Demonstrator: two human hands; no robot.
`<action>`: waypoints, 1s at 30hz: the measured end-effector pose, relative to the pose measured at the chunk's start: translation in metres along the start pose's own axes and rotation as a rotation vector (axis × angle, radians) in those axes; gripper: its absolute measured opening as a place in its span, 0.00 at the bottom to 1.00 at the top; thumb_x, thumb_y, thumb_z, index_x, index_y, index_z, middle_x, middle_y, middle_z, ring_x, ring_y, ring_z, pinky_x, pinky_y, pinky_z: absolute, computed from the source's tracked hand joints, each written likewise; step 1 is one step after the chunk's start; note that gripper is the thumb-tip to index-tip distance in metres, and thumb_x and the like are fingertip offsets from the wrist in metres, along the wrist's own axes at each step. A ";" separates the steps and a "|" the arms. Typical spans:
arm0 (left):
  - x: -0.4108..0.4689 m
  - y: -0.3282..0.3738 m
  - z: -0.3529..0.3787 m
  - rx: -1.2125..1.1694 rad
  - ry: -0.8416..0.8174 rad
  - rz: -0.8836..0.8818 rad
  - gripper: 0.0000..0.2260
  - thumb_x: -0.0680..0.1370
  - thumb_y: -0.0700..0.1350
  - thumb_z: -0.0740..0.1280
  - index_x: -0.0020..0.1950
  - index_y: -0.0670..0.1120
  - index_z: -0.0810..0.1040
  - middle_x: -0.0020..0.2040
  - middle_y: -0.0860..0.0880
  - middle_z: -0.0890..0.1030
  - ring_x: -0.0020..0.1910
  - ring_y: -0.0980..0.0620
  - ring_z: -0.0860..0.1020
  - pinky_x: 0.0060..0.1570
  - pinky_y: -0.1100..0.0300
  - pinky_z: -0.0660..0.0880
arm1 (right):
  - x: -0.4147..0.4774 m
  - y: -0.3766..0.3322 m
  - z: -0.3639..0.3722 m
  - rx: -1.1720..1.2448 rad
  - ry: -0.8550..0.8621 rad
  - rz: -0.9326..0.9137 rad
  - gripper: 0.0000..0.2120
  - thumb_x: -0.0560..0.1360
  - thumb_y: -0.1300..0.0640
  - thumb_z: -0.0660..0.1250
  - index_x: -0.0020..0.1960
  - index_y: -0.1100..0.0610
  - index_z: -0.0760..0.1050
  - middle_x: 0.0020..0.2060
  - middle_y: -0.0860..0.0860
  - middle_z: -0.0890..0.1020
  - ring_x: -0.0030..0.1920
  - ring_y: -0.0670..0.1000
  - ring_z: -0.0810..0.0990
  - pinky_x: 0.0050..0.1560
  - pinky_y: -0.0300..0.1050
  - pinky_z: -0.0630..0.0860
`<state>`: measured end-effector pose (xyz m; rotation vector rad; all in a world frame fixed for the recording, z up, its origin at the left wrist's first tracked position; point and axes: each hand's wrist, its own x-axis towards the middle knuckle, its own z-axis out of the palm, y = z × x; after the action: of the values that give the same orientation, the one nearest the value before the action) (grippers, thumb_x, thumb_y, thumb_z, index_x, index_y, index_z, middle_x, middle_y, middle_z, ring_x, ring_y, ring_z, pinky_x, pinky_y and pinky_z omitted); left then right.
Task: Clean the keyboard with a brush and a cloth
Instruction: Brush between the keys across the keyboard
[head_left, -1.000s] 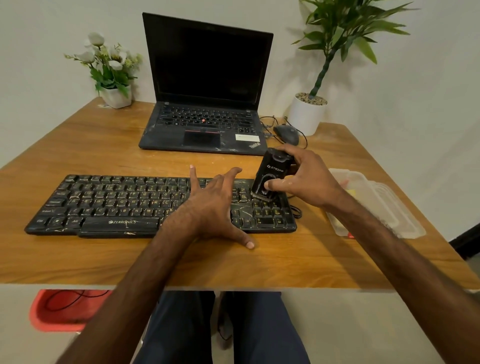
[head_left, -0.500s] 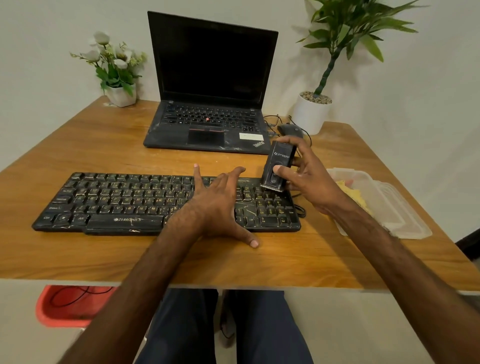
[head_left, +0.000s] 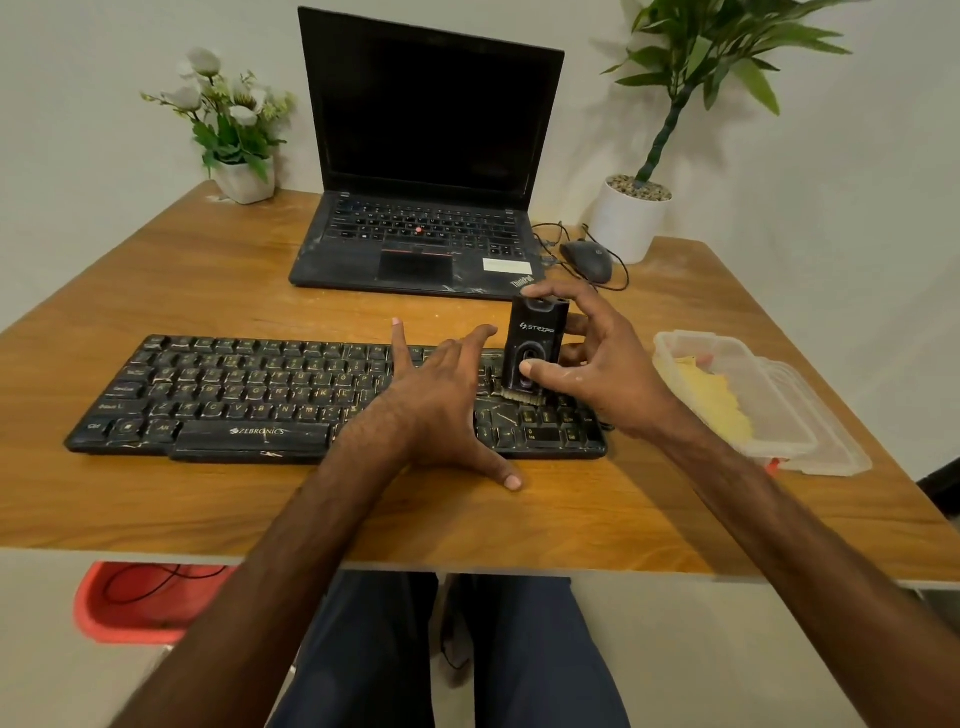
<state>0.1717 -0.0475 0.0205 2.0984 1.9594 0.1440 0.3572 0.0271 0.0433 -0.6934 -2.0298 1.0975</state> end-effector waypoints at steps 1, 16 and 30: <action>0.000 0.000 0.000 0.002 0.003 0.001 0.69 0.58 0.78 0.71 0.79 0.49 0.31 0.83 0.45 0.50 0.82 0.47 0.47 0.66 0.31 0.23 | 0.001 -0.001 0.000 -0.080 0.001 -0.028 0.29 0.70 0.66 0.75 0.66 0.49 0.72 0.61 0.47 0.76 0.58 0.47 0.79 0.45 0.47 0.83; -0.001 -0.002 0.000 0.007 0.014 0.015 0.70 0.57 0.78 0.70 0.79 0.48 0.30 0.83 0.45 0.50 0.82 0.48 0.47 0.66 0.30 0.23 | -0.007 -0.007 -0.004 -0.333 -0.055 -0.236 0.27 0.71 0.65 0.75 0.67 0.54 0.71 0.61 0.38 0.74 0.60 0.39 0.77 0.49 0.35 0.80; -0.001 0.000 -0.001 -0.022 0.005 0.005 0.69 0.57 0.77 0.72 0.80 0.49 0.31 0.83 0.45 0.50 0.82 0.48 0.48 0.66 0.31 0.23 | -0.002 0.010 -0.012 -0.266 0.070 -0.147 0.28 0.72 0.63 0.75 0.68 0.52 0.71 0.61 0.45 0.76 0.62 0.47 0.78 0.48 0.51 0.83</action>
<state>0.1713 -0.0485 0.0213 2.0911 1.9472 0.1709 0.3686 0.0366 0.0385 -0.6903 -2.1496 0.7172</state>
